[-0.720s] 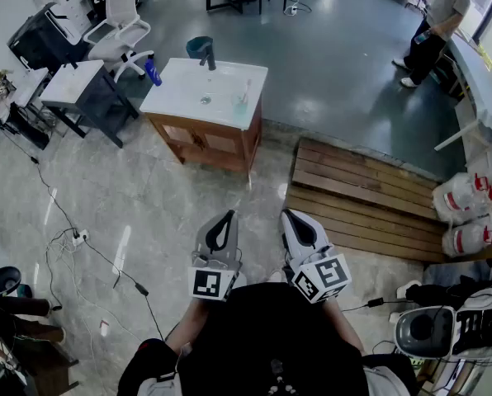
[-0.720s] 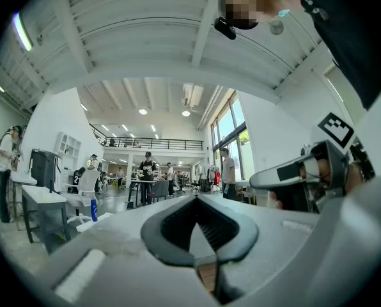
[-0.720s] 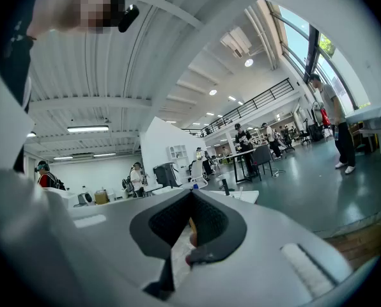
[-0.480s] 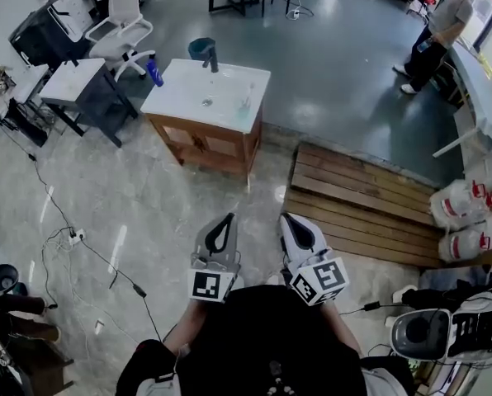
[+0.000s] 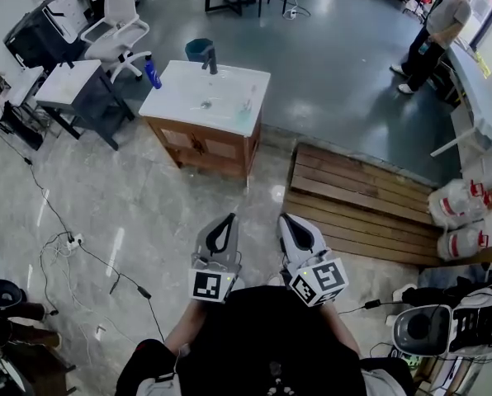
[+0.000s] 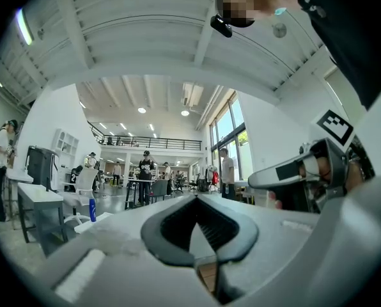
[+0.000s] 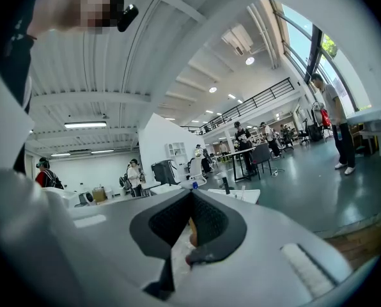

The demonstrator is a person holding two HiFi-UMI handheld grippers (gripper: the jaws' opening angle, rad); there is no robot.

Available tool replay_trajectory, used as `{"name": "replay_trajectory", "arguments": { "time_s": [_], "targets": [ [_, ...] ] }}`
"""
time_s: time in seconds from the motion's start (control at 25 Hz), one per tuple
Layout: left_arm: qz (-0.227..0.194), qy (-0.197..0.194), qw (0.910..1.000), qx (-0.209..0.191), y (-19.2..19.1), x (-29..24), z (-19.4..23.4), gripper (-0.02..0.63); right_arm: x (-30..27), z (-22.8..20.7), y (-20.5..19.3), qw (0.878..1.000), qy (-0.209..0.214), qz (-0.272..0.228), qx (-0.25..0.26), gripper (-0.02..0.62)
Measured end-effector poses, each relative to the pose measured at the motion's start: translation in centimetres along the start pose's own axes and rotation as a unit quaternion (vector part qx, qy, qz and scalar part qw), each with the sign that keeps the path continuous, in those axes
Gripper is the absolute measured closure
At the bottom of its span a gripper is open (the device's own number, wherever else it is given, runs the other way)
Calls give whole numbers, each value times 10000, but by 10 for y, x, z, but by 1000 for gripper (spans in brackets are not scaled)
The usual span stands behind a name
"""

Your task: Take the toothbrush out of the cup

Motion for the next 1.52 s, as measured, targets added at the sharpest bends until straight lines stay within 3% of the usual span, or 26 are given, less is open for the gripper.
{"name": "replay_trajectory", "arguments": {
  "time_s": [0.96, 1.52],
  "targets": [
    [-220, -186, 9995, 91, 6, 27, 106, 604, -69, 69, -13, 9993, -333, -75, -152, 592],
    [-177, -233, 9996, 51, 3, -14, 143, 604, -120, 44, -17, 9987, -472, 25, -170, 592]
  ]
}}
Point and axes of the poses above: the fingertips, and each gripper's own axes: x backward along the fingers, z to its left, y out of its top, the point moved 7 cm from there along x, backward along the fingers, and after that the axes turned 4 degrees about x, right-handed, at the moved point
